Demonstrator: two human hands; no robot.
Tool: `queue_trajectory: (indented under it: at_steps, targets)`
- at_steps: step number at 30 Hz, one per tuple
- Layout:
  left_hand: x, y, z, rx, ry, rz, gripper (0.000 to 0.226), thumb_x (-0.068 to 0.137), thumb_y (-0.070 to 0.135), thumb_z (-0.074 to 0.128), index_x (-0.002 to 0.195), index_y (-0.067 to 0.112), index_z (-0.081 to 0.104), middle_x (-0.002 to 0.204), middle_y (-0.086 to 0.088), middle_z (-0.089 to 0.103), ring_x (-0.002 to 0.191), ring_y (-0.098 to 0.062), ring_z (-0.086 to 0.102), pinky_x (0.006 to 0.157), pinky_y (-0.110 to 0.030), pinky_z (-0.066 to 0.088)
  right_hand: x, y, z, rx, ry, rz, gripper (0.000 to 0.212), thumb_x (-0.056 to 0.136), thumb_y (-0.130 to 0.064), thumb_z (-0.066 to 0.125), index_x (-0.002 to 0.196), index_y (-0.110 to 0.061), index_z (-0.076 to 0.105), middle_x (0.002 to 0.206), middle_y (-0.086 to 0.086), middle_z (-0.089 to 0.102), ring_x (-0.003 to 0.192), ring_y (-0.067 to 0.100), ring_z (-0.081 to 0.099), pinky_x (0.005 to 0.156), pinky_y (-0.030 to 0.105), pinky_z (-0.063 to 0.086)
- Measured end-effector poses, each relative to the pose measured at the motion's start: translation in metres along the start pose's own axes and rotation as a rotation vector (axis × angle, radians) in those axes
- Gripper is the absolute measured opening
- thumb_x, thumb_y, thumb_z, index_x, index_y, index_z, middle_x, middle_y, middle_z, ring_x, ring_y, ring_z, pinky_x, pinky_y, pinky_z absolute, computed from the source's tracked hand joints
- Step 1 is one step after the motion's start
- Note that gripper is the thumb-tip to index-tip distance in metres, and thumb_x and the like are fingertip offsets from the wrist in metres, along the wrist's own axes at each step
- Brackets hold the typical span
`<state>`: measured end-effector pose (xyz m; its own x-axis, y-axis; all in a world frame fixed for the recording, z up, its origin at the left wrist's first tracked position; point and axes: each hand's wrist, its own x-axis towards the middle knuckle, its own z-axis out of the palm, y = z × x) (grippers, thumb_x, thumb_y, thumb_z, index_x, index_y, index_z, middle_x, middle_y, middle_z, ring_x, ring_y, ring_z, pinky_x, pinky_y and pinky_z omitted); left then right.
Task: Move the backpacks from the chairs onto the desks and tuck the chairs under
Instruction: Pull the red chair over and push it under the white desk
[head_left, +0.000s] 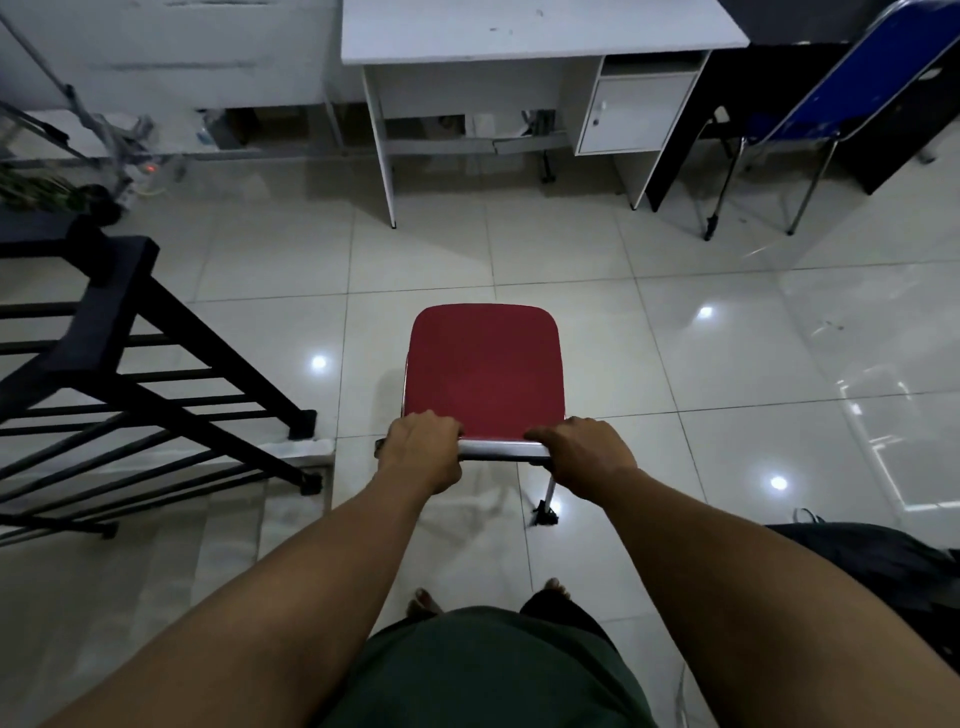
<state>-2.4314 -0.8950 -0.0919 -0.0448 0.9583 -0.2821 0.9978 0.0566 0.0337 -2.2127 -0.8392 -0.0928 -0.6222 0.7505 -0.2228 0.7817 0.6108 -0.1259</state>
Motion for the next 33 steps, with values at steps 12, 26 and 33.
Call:
queue_trajectory:
  at_steps: [12,26,33]
  targets:
    - [0.004,0.029,0.002,0.049,0.016,-0.082,0.028,0.071,0.028,0.069,0.099,0.03,0.069,0.078,0.004,0.065,0.07,-0.018,0.062,0.063,-0.029,0.044,0.001,0.029,-0.011,-0.002,-0.05,-0.113,0.023,0.086,-0.019,0.058,0.108,-0.028,0.06,0.087,0.004,0.067,0.066,0.028,0.053,0.059,0.031,0.036]
    - [0.009,0.029,0.012,-0.029,0.055,0.043,0.034,0.077,0.041,0.061,0.11,0.034,0.068,0.104,0.011,0.07,0.105,-0.017,0.062,0.091,-0.037,0.046,-0.001,0.032,0.003,-0.044,0.034,-0.106,0.019,0.081,-0.025,0.061,0.101,-0.024,0.06,0.079,0.001,0.067,0.062,0.028,0.061,0.055,0.03,0.041]
    - [0.019,0.036,0.008,-0.037,0.069,0.057,0.038,0.076,0.032,0.061,0.113,0.039,0.066,0.089,0.006,0.073,0.075,-0.02,0.068,0.069,-0.03,0.052,0.008,0.048,-0.001,-0.105,0.037,-0.144,0.023,0.08,-0.021,0.059,0.101,-0.028,0.064,0.078,-0.001,0.069,0.063,0.028,0.063,0.055,0.029,0.033]
